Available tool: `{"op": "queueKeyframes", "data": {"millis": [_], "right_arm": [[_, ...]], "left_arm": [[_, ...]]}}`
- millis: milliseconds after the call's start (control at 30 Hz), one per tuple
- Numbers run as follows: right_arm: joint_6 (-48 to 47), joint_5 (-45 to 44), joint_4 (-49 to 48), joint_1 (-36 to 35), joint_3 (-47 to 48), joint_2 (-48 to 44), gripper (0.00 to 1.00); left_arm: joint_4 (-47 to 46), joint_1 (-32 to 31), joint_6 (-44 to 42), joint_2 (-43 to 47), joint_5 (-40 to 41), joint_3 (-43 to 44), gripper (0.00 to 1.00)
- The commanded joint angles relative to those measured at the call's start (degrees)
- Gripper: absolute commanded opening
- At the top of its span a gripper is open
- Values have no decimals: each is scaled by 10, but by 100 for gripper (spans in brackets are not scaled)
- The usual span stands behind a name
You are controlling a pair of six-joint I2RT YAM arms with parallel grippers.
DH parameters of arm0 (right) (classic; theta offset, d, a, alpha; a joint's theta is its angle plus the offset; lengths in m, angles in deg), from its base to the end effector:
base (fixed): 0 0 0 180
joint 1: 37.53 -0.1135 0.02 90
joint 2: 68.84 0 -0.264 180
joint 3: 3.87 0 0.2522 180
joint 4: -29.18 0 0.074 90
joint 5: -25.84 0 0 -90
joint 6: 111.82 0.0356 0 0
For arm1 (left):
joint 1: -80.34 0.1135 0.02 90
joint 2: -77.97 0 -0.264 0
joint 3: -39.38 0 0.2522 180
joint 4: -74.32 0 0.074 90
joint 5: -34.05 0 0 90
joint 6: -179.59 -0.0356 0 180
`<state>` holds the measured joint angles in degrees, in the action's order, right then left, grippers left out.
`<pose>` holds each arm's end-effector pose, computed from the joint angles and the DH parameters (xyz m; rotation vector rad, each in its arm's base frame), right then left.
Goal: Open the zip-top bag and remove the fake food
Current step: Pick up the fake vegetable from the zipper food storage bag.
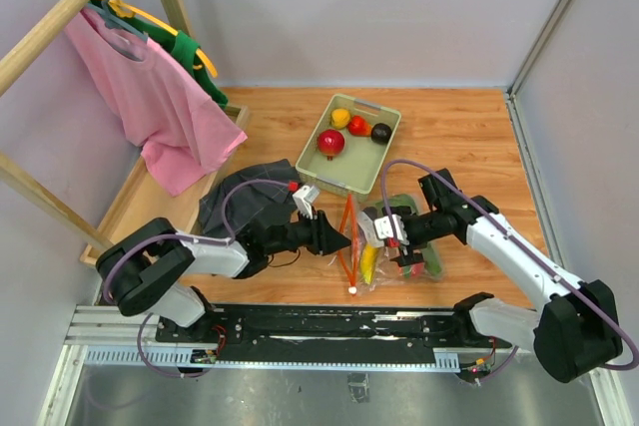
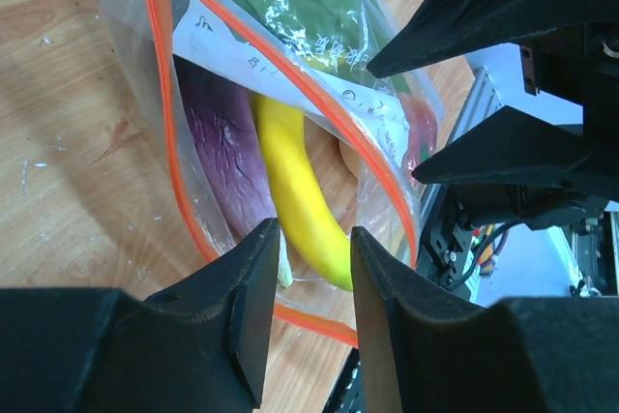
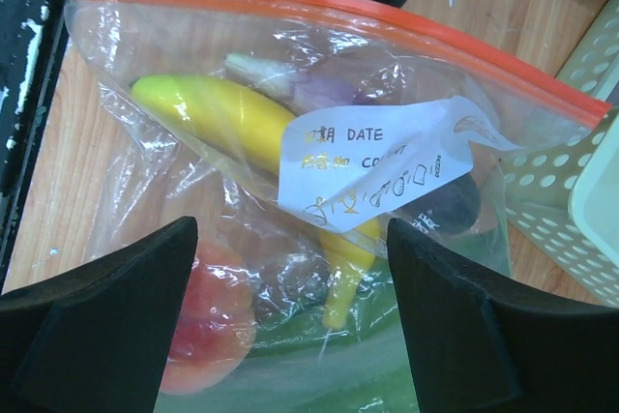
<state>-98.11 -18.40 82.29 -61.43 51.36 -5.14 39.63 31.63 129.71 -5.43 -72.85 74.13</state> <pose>0.1721 0.1042 0.2261 -1.9155 1.2826 0.6118 0.1645 -0.2030 0.1604 0.3842 1.9913 -1.3160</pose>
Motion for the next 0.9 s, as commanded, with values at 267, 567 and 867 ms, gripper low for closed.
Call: {"op": "queueKeyframes", "data": {"millis": [267, 567, 867], "right_arm": [[32, -36, -19, -16, -5, 10, 79], [38, -44, -20, -19, -4, 16, 79], [41, -45, -20, -20, -4, 15, 79]], "left_arm": [[131, -31, 4, -62, 79, 101, 40], [207, -56, -6, -96, 129, 150, 40], [284, -70, -21, -117, 188, 189, 43]]}}
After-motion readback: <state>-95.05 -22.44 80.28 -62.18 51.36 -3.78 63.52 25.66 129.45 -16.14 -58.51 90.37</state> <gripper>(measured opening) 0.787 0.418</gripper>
